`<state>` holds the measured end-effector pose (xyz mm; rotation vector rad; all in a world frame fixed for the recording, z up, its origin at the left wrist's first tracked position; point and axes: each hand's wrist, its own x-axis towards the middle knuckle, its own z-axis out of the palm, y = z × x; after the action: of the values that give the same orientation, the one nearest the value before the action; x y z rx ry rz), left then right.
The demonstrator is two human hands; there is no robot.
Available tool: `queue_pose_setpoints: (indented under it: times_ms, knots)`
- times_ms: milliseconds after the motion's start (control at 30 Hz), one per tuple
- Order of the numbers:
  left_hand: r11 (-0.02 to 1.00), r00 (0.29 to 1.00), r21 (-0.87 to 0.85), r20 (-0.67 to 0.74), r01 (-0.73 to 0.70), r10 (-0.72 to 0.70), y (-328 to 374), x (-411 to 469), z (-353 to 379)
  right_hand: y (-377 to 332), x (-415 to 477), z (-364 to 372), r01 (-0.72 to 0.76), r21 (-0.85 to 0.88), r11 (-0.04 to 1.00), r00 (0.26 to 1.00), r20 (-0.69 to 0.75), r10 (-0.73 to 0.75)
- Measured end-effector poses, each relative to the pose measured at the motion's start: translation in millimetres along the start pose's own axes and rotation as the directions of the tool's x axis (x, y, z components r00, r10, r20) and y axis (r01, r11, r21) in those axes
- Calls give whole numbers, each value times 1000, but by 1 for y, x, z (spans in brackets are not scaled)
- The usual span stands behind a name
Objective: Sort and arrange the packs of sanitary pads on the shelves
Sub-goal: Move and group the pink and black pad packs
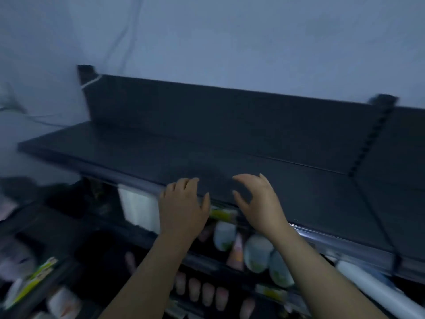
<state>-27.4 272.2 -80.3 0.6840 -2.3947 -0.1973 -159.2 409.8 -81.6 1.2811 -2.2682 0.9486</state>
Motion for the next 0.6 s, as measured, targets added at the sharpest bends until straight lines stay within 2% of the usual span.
queue_pose_setpoints:
  times_ms: [233, 467, 600]
  knots:
    - [958, 973, -199, 59, -207, 222, 201, -25, 55, 124, -97, -151, -213, -150, 965, 974, -114, 197]
    - [819, 900, -422, 13, -389, 435, 366, -64, 92, 204, -201, -283, -437, -284, 854, 892, -261, 369]
    - [775, 840, -479, 131, -411, 527, 455, -83, 97, 235, -254, -350, -555, -335, 761, 822, -363, 439]
